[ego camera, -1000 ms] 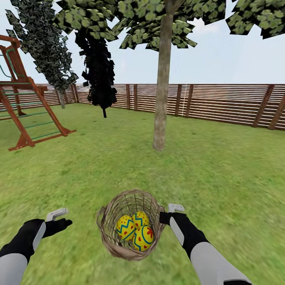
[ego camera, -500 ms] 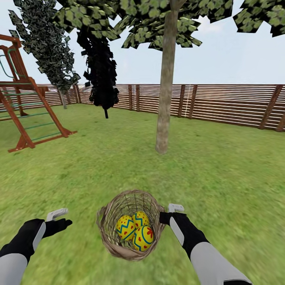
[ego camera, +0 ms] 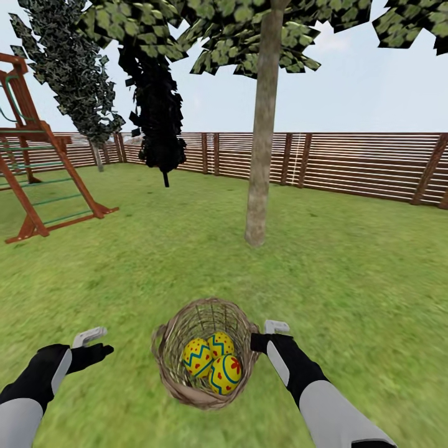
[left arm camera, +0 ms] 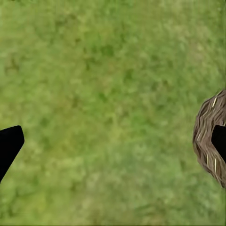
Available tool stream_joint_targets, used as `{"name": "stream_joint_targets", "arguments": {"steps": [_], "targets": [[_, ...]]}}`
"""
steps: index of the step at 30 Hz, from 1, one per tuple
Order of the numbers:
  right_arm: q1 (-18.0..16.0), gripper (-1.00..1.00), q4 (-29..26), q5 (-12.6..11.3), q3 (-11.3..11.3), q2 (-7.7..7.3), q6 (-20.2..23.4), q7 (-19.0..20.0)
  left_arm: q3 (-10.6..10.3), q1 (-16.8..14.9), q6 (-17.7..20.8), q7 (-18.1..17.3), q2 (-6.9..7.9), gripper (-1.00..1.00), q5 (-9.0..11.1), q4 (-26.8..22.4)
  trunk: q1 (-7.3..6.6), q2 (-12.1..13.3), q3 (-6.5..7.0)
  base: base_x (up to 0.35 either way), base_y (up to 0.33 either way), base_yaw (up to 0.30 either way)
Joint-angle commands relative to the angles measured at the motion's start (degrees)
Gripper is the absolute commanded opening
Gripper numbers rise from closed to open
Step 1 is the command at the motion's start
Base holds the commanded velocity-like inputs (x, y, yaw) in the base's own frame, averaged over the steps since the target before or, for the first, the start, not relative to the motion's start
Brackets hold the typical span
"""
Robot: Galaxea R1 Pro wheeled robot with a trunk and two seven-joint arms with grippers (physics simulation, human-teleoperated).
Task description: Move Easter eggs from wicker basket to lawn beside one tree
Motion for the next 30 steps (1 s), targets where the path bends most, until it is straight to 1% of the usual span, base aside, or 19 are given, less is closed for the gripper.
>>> {"name": "stream_joint_targets", "arguments": {"steps": [1, 18, 24, 30], "targets": [[-0.04, -1.0, -0.14, -0.84, -0.06, 0.03, 0.19, -0.4, 0.23, -0.04, 0.34, -0.28, 0.0, 1.0, -0.04, -0.07, 0.04, -0.04, -0.07, 0.313, 0.0, 0.0], [-0.04, -1.0, -0.14, -0.84, -0.06, 0.03, -0.07, -0.4, 0.07, -0.04, 0.34, -0.35, 0.02, 1.0, -0.04, -0.08, 0.04, -0.04, -0.07, 0.305, 0.0, 0.0], [-0.04, -1.0, -0.14, -0.84, -0.06, 0.03, -0.07, -0.4, 0.14, -0.04, 0.34, -0.27, 0.02, 1.0, -0.04, -0.08, 0.04, -0.04, 0.03, 0.301, 0.0, 0.154], [-0.04, -1.0, -0.14, -0.84, -0.06, 0.03, -0.07, -0.4, 0.14, -0.04, 0.34, -0.27, 0.02, 1.0, -0.04, -0.08, 0.04, -0.04, 0.04, 0.301, 0.0, 0.025]]}}
